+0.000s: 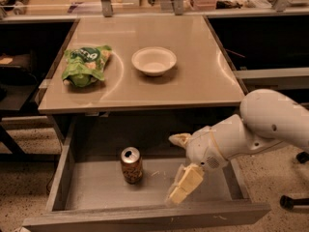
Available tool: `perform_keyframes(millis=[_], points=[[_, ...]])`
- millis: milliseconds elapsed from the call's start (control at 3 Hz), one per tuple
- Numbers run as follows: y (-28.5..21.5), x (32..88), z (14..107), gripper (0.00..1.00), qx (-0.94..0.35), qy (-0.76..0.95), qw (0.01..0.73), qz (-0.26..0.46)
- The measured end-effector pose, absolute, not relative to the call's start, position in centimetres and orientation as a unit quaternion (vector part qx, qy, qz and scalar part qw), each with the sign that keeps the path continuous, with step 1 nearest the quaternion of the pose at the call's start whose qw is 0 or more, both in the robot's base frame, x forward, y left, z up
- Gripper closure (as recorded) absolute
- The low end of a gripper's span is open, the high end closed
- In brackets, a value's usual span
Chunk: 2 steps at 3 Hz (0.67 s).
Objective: Pick orange can from top drawer and place on counter
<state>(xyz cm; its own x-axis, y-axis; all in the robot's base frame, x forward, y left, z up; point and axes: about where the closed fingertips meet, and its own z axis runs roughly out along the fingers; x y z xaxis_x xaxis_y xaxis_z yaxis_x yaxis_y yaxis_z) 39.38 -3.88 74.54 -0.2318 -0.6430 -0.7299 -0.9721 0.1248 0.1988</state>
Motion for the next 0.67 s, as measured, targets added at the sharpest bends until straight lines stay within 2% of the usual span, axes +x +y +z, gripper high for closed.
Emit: perform_keyframes(millis=[667], points=[[-3.51,39.31,74.72,0.0,-0.572,0.706,0.245,0.338]])
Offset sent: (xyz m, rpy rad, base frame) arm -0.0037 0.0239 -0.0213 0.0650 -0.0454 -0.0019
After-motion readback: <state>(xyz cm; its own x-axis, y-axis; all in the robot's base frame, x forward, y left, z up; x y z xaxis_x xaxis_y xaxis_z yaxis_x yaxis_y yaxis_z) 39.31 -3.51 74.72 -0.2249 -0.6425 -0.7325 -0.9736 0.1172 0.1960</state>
